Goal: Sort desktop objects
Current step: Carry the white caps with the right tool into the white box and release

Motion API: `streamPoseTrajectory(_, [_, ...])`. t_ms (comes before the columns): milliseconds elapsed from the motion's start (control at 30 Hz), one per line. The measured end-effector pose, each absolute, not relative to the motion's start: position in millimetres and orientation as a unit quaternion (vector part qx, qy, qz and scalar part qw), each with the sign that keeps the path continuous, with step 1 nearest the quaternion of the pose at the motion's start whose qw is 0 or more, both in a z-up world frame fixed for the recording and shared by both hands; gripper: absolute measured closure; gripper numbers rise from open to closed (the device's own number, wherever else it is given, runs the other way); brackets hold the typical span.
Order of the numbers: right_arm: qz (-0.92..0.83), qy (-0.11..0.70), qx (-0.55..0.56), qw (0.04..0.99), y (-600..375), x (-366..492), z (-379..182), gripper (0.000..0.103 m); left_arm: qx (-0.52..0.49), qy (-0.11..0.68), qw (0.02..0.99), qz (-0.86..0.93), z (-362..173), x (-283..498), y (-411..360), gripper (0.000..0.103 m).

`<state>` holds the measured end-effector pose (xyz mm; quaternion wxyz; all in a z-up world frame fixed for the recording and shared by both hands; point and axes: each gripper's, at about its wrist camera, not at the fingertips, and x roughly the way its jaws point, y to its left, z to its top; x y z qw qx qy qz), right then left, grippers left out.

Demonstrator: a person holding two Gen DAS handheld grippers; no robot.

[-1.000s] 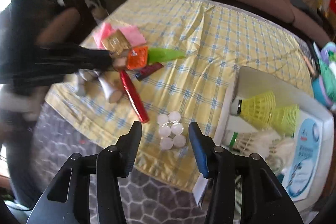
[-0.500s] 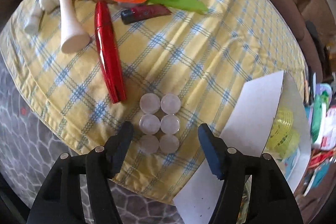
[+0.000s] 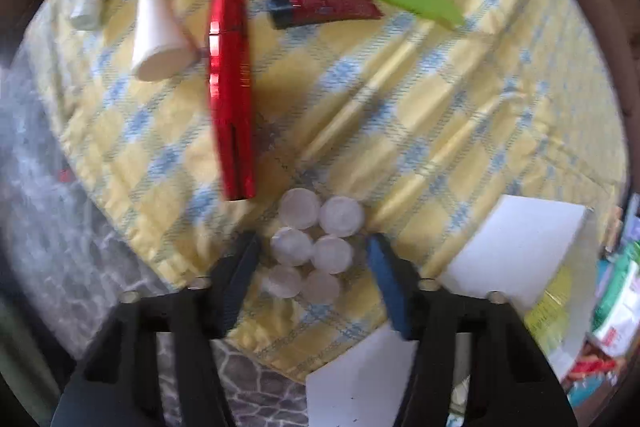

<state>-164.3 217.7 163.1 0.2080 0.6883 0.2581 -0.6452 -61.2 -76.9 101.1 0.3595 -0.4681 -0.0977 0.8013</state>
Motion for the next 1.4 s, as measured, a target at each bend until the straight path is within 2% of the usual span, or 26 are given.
streamPoseTrajectory(33, [-0.645,0.257,0.686,0.217,218,-164,164,0.063,-0.469,-0.098,0.359,0.801,101,-60,-77,0.085])
streamPoseTrajectory(167, [-0.684,0.250,0.646,0.230,220,-155,184,0.063,-0.469,-0.101,0.362,0.800,100,-60,-76,0.085])
streamPoseTrajectory(367, [-0.756,0.184,0.576,0.250,257,-127,262,0.063,-0.469,-0.101,0.371,0.795,107,-62,-64,0.085])
streamPoseTrajectory(567, [-0.766,0.219,0.566,0.213,317,-82,311,0.063,-0.460,-0.074,0.413,0.782,134,-61,-8,0.085])
streamPoseTrajectory(667, [-0.739,0.260,0.588,0.204,342,-60,305,0.063,-0.460,-0.050,0.444,0.767,146,-63,42,0.085])
streamPoseTrajectory(867, [-0.718,0.278,0.595,0.230,370,-41,274,0.063,-0.496,-0.026,0.506,0.705,147,-79,151,0.085])
streamPoseTrajectory(1033, [-0.713,0.282,0.586,0.262,384,-43,258,0.063,-0.529,0.060,0.500,0.683,122,-88,219,0.085])
streamPoseTrajectory(1133, [-0.713,0.282,0.581,0.276,387,-46,247,0.063,-0.537,0.106,0.492,0.677,105,-88,238,0.085])
streamPoseTrajectory(1400, [-0.724,0.270,0.559,0.300,383,-46,232,0.062,-0.551,0.150,0.476,0.669,70,-78,252,0.085])
